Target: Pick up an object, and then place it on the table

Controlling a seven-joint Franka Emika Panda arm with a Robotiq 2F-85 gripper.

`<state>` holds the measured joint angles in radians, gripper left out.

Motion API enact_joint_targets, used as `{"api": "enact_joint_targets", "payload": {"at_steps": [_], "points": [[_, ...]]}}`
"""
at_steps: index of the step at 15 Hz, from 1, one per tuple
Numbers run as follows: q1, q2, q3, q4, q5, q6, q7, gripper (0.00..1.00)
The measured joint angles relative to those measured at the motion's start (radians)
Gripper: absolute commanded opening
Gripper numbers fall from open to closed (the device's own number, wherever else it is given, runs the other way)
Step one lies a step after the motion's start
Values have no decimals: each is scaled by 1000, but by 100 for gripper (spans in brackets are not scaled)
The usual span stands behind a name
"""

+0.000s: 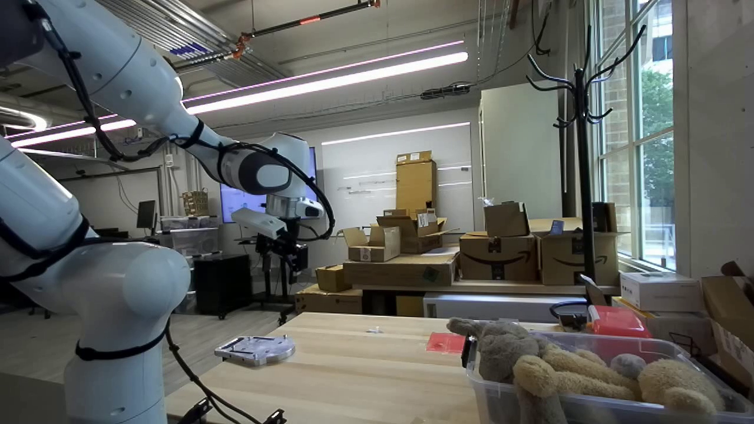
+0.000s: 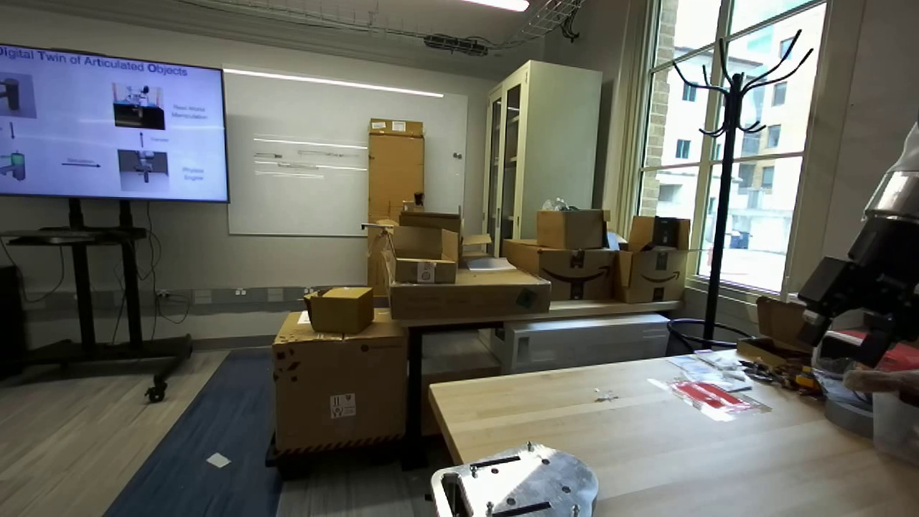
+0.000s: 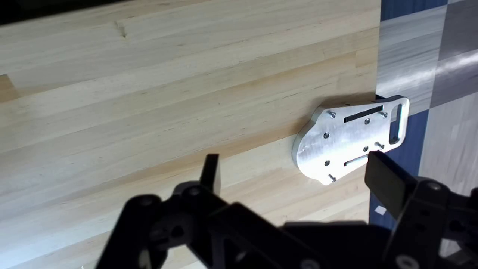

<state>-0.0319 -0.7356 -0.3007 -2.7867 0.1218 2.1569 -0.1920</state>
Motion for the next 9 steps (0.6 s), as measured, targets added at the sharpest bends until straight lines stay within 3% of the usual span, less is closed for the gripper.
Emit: {"api": "enact_joint_targets", "payload": {"at_steps": [4, 9], "points": [[-14, 1, 11, 1, -3, 16, 15, 100], [-60, 4, 75, 2, -13, 85, 48, 100]]}}
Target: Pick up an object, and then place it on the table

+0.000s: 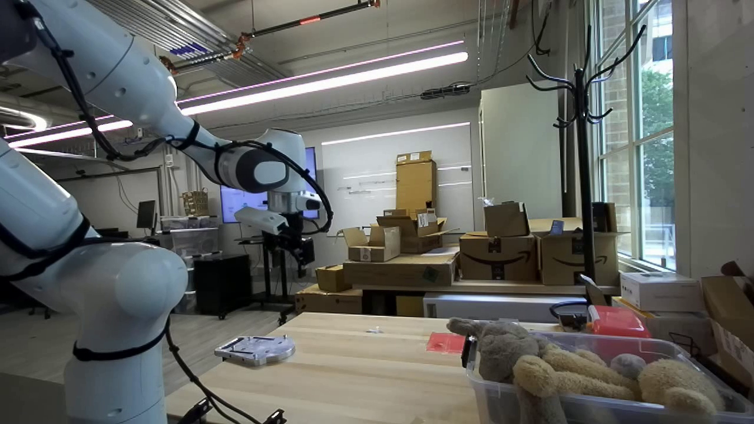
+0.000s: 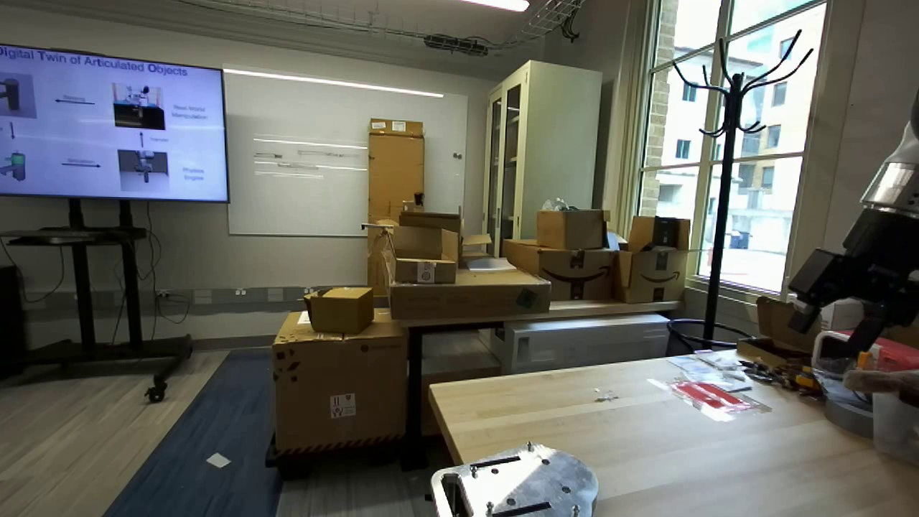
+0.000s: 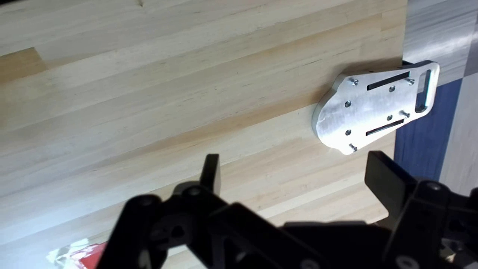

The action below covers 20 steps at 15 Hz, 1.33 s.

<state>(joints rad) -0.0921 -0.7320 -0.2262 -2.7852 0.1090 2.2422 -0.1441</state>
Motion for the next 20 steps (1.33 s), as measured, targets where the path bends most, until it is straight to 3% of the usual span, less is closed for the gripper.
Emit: {"api": "enact_joint_targets", "payload": {"at_steps": [9, 14, 20], "points": [[-21, -8, 135, 11, -92, 23, 98, 100], [-43, -8, 221, 12, -221, 23, 205, 100], [-36, 3, 209, 12, -229, 20, 198, 100]]}}
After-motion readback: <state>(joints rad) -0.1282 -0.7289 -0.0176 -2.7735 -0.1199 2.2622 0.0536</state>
